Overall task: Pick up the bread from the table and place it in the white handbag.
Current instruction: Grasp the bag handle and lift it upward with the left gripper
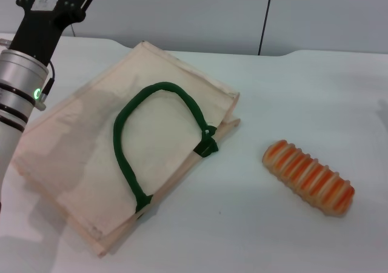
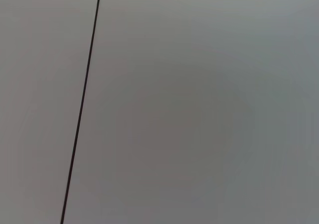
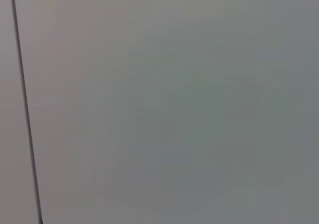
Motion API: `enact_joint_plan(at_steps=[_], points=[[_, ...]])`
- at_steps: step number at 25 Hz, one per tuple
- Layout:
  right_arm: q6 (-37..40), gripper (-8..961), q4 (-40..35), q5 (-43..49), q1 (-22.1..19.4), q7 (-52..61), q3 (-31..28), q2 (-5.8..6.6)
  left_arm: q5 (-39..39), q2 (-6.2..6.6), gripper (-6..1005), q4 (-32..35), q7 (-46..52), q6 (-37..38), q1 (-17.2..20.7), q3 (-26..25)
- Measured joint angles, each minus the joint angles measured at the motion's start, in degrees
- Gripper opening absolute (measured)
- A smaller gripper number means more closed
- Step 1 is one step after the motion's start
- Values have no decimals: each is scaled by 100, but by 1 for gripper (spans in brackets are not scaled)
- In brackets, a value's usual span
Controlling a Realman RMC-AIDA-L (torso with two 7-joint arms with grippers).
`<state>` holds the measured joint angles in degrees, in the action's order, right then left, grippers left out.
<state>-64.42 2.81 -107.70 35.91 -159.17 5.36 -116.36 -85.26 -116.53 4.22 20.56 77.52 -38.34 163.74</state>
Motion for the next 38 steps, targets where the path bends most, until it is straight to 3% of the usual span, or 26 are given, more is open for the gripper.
enact_joint_plan(at_steps=[13,19,24,27,28,34,38], points=[[0,887,0,-6,4,0,0,0,0,0,856,0,4,0,4,-20],[0,885,0,-8,3,2,0,0,144,42,854,-233,1201,-59,-40,6],[10,883,0,-11,-7,5,5,5,1257,84,852,-1218,2950,-178,-269,20],[18,882,0,-14,-7,6,2,8,2234,131,851,-2059,4613,-157,-533,22],[20,882,0,-15,-6,6,2,8,2234,131,851,-2059,4613,-157,-533,22],[25,880,-1,-15,-7,9,0,10,4104,487,849,-3131,7164,79,-984,26],[27,878,-9,-15,-10,9,0,18,5426,579,848,-3920,8290,405,-1317,30]])
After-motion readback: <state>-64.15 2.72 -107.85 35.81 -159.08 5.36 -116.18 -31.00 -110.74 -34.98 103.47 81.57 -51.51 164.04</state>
